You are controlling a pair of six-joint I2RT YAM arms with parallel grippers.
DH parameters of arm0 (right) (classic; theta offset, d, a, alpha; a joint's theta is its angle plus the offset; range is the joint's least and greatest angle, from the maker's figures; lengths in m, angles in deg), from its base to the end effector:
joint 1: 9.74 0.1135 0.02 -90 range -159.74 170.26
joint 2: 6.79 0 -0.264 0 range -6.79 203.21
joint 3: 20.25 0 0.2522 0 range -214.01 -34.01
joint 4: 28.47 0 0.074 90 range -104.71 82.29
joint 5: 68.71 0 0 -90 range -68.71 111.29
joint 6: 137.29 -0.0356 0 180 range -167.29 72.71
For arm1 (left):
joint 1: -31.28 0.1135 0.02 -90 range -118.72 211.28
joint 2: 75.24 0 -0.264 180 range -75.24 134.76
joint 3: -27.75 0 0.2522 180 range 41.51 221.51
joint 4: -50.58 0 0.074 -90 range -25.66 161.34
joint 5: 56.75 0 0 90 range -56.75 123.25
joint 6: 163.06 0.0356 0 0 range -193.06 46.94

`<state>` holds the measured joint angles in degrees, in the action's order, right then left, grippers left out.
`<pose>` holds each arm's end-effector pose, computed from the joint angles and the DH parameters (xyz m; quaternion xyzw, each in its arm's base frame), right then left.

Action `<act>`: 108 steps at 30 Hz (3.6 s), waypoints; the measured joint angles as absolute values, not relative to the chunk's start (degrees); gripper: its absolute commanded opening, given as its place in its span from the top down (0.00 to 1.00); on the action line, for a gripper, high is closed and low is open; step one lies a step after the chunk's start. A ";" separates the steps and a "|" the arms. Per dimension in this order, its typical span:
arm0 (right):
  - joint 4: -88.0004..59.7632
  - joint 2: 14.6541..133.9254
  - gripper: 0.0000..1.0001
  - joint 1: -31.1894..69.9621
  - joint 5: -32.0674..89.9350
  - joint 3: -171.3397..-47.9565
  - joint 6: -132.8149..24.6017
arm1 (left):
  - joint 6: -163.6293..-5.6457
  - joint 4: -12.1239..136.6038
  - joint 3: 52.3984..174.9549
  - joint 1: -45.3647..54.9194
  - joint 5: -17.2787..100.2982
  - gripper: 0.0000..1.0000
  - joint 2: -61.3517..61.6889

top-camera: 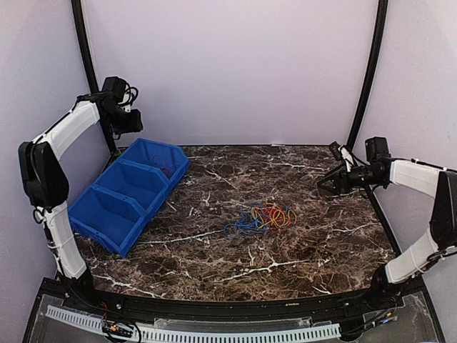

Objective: Untangle the cables

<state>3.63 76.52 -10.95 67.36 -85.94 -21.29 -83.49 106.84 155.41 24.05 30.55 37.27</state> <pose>0.2939 0.0194 0.2241 -0.3170 0.8149 0.2825 0.3944 0.4437 -0.0546 0.3513 -0.0352 0.9095 -0.0423 0.4121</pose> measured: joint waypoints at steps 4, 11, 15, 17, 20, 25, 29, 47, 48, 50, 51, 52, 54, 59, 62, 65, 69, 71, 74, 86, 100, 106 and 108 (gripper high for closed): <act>6.98 72.21 0.32 -10.69 67.60 -87.36 -19.50 | -80.24 100.18 143.98 18.09 31.64 0.51 24.35; 12.99 68.67 0.40 -3.35 63.58 -87.29 -13.64 | -76.24 84.55 123.66 -0.99 39.93 0.54 8.29; 14.34 68.87 0.49 -0.05 61.41 -87.09 -11.46 | -77.46 77.64 113.80 -7.70 43.14 0.57 5.10; 14.74 69.85 0.52 1.18 60.76 -87.09 -10.43 | -78.47 75.04 110.80 -10.94 43.71 0.59 5.56; 15.11 72.23 0.57 3.03 59.47 -87.09 -8.94 | -80.41 72.03 108.31 -14.83 43.77 0.66 7.70; 15.07 76.60 0.62 6.62 58.07 -87.29 -7.35 | -86.10 66.89 107.68 -19.16 43.71 0.72 15.59; 14.91 79.29 0.63 10.36 56.12 -87.97 -6.82 | -91.73 64.20 108.99 -20.36 44.58 0.75 24.20; 6.98 79.53 0.57 14.40 55.93 -87.77 -12.66 | -111.54 54.58 123.37 -20.49 49.32 0.78 45.40; 6.61 79.51 0.57 14.47 55.99 -87.77 -12.66 | -112.24 54.58 123.46 -20.49 49.30 0.77 45.77; 6.13 79.66 0.58 14.60 56.12 -87.90 -12.48 | -113.02 54.98 123.77 -20.49 49.02 0.77 46.21; 6.17 80.04 0.58 14.73 56.17 -88.32 -12.29 | -113.20 55.35 124.03 -20.49 48.84 0.77 46.28; 6.35 80.84 0.58 14.92 56.19 -89.15 -11.94 | -113.29 55.59 124.23 -20.49 48.69 0.77 46.30; 6.74 83.60 0.58 15.56 56.21 -91.66 -11.26 | -113.29 56.16 124.82 -20.49 48.34 0.76 46.28; 7.00 91.84 0.58 16.45 56.12 -96.89 -10.50 | -113.22 57.25 124.05 -20.49 47.38 0.69 45.66; 7.92 94.94 0.58 16.45 56.08 -97.87 -10.54 | -113.11 58.28 122.54 -20.49 47.09 0.68 44.59; 8.79 97.24 0.58 16.45 56.01 -99.01 -10.65 | -112.96 58.93 120.86 -20.49 46.70 0.68 43.22; 9.19 98.81 0.58 16.45 56.14 -100.30 -11.15 | -112.63 59.09 118.32 -20.49 46.05 0.67 41.27; 9.27 99.27 0.59 16.48 56.36 -100.95 -11.46 | -112.32 59.37 117.78 -20.49 45.85 0.67 40.72; 9.25 100.14 0.61 16.56 56.56 -101.91 -11.87 | -111.80 59.68 117.56 -20.49 45.74 0.67 40.33; 9.89 103.14 0.89 17.26 57.74 -103.70 -13.32 | -110.20 59.87 115.18 -20.49 45.30 0.67 38.06; 15.55 89.85 1.00 17.26 60.60 -104.58 -13.25 | -102.14 51.74 112.20 -20.78 49.32 0.63 34.84; 17.03 88.38 1.00 17.26 62.31 -104.62 -13.05 | -97.57 44.64 111.50 -21.47 48.41 0.63 32.27; 17.25 88.34 0.99 17.26 62.88 -104.62 -13.05 | -96.04 43.44 111.50 -21.52 48.43 0.65 32.29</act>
